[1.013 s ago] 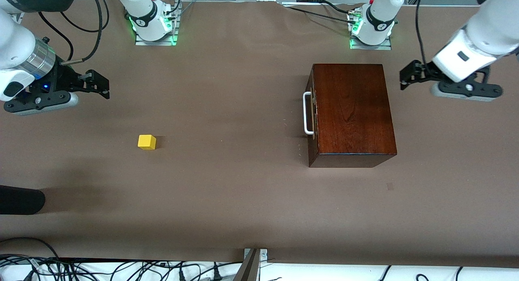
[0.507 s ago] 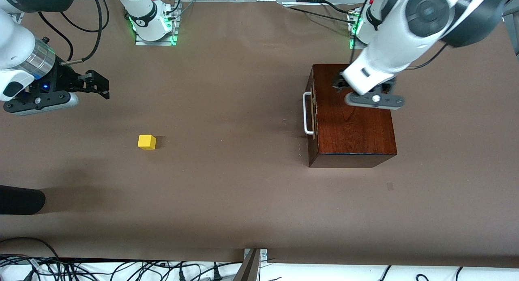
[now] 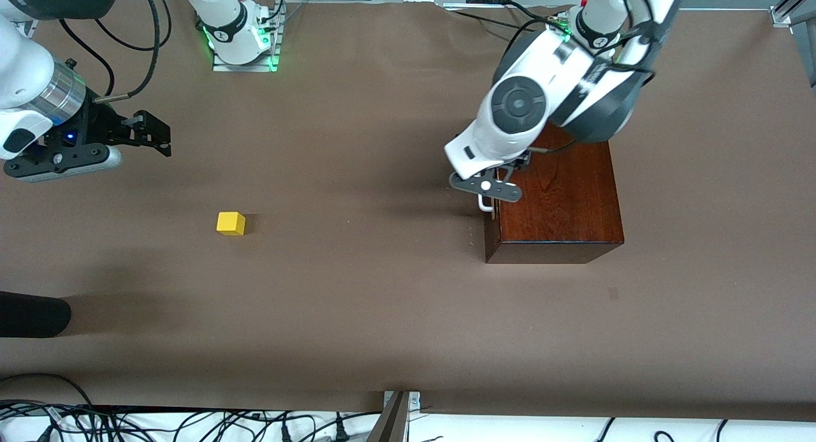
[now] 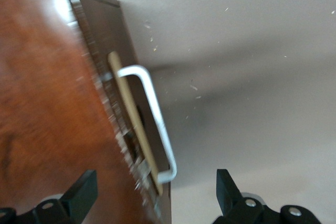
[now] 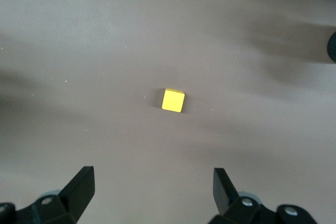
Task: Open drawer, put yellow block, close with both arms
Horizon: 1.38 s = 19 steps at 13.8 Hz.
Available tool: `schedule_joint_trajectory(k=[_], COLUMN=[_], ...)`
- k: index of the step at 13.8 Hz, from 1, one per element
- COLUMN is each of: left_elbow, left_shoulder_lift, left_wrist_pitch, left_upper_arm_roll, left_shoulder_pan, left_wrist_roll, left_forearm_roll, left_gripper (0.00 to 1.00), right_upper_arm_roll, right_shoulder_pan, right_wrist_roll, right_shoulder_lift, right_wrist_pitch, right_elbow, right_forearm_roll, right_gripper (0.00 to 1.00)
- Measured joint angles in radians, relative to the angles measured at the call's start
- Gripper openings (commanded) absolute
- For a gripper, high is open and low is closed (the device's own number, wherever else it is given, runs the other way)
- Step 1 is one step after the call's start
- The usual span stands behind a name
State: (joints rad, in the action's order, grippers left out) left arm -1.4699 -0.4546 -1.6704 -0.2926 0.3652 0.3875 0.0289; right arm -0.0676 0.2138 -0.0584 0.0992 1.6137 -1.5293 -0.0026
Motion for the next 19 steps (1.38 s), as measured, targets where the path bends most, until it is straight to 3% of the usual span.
schedule_joint_trajectory(k=[7,13,19], left_elbow=[-0.005,-0.093,-0.111], left_shoulder_lift=[-0.067,-0.085,-0.086], left_wrist_pitch=[-0.034,-0.083,-0.083], left_upper_arm_roll=[0.000,0.000,0.006], left_shoulder_pan=[0.091,0.167,0.162], left_wrist_roll=[0.161,0.270,0.275], left_forearm_roll=[0.148,0.259,0.273], left_gripper=[1.00,1.00,1.00], right_upper_arm_roll=[-0.007,-0.007,-0.007], right_shoulder_pan=[-0.002,-0.003,-0.002], right_wrist_roll=[0.000,0.000,0.001], right_shoulder_lift=[0.011,0.011,0.046], right_wrist_pitch=[0.019,0.020,0.027], right_elbow=[0.000,0.000,-0.021], right_forearm_roll=[0.000,0.000,0.000], right_gripper=[1.00,1.00,1.00])
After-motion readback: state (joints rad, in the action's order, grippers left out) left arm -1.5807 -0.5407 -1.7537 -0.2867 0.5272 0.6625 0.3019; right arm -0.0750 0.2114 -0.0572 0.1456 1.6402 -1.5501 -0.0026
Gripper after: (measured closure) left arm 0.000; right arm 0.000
